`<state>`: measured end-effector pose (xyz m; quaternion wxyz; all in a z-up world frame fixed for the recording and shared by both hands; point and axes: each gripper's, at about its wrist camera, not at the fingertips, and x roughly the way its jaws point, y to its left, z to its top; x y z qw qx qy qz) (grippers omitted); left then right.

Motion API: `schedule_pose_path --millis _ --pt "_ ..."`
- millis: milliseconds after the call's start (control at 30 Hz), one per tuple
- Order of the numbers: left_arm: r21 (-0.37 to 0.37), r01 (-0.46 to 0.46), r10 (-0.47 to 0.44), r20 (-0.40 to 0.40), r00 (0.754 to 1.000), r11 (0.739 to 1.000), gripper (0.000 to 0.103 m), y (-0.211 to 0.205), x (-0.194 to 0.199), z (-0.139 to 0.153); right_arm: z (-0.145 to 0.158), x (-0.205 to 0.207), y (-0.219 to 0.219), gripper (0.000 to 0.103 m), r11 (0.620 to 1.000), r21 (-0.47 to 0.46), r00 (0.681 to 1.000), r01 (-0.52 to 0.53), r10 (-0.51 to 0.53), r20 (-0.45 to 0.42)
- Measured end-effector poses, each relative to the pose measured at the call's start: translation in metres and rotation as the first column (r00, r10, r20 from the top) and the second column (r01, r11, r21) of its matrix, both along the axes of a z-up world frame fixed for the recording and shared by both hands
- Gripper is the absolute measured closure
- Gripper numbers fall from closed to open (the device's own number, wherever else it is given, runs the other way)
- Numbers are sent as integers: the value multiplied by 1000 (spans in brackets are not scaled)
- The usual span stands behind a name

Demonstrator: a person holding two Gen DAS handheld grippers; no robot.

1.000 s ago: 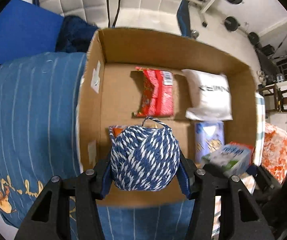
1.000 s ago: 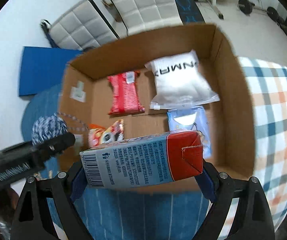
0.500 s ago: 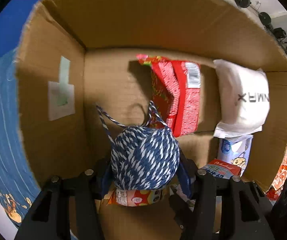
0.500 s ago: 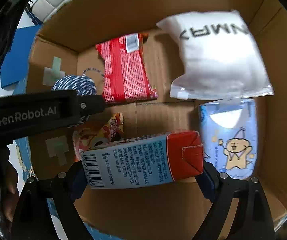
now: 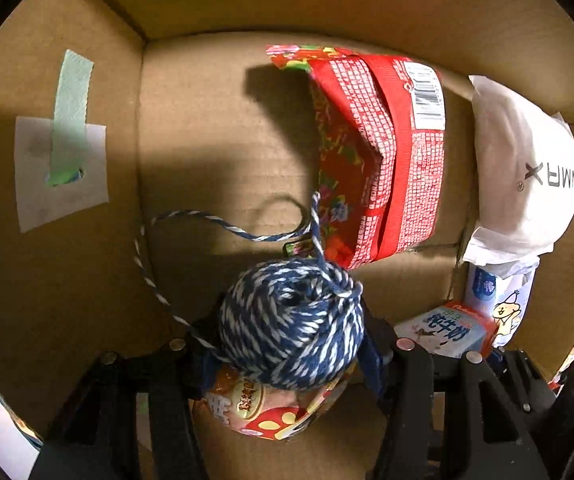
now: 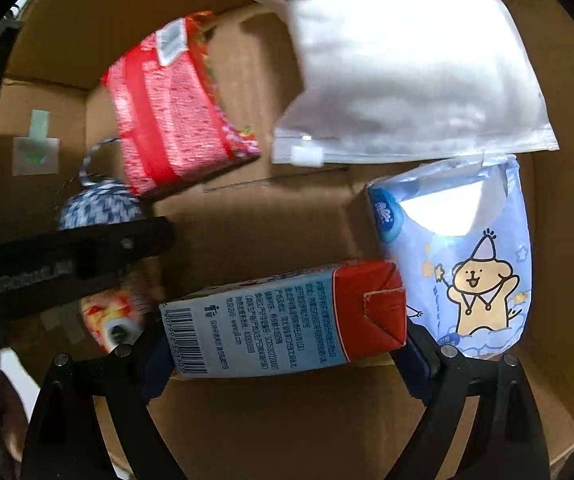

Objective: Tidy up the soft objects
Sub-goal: 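Carry the yarn ball with the left tool into the box while the right tool carries the milk carton in, then open both tools to release the yarn ball and milk carton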

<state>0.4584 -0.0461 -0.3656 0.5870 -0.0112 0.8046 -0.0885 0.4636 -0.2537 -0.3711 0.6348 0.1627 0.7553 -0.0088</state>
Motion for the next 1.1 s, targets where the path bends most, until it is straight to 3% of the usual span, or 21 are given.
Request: schedule_pose_path --millis 200,367,567,867,1100 --pt "-32 -46 47 17 999 998 42 3 16 15 -1 2 1 7 1000 13 1000 -22 22 -1" --pt "-46 -34 37 64 997 998 32 0 16 35 22 6 6 7 999 -10 998 -35 36 49" --pt "-65 -52 60 130 990 997 9 -2 -1 64 55 0 -3 1 996 -72 993 -51 59 105" --pt "-36 -100 106 330 938 994 7 15 -43 122 89 -28 -37 1 989 -138 985 -50 72 157" --pt "11 -124 106 451 886 992 7 30 -66 129 109 -46 -47 0 975 -214 972 -61 107 211"
